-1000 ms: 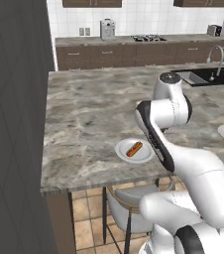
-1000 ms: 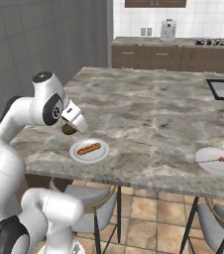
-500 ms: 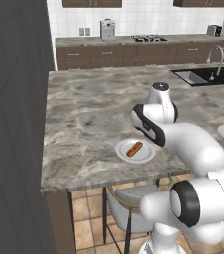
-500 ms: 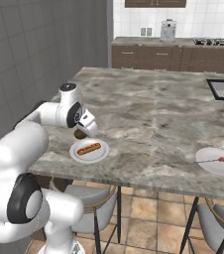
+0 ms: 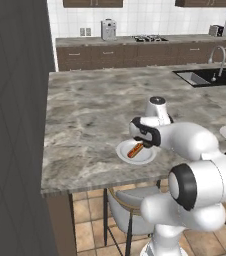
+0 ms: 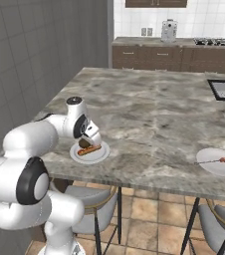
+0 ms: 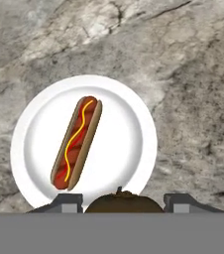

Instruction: Pick up the kiwi and banana from the fridge and place one fruit on each plate on the dining counter.

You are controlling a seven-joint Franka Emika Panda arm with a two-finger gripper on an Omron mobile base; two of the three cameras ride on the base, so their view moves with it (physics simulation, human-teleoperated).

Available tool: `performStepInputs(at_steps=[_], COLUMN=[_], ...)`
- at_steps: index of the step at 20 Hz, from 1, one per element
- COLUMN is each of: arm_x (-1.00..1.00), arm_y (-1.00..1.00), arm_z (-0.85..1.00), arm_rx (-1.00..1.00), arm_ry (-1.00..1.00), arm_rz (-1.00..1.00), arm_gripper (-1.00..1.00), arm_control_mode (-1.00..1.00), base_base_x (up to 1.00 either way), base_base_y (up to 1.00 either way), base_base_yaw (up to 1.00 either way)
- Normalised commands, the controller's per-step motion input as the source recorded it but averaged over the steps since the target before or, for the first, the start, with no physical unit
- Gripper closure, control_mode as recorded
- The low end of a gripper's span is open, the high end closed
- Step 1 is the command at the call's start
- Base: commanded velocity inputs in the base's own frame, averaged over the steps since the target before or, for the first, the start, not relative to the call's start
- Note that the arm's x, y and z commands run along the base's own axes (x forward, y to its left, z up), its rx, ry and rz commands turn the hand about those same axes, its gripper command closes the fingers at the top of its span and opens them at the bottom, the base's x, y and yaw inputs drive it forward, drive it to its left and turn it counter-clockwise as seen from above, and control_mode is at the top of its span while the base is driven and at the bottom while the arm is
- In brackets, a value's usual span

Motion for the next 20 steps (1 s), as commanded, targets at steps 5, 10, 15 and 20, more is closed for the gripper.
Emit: performStepInputs(at_steps=[5,10,15,20], arm_x=[0.01,0.17,0.36,0.18], arm_y=[-0.05,-0.12,-0.02,0.0], arm_z=[-0.44,-0.39,-0.38,-0.15], arm_rx=[0.01,0.04,0.02,0.0], arm_ry=[0.0,0.0,0.0,-0.01], arm_rz=[0.0,0.0,0.0,0.0], arm_gripper=[1.0,1.0,1.0,-1.0], arm_control_mode=[-1.0,-1.0,-1.0,-1.0], base_base_x=[0.0,0.0,0.0,0.0], base_base_y=[0.0,0.0,0.0,0.0], base_base_yaw=[0.0,0.0,0.0,0.0])
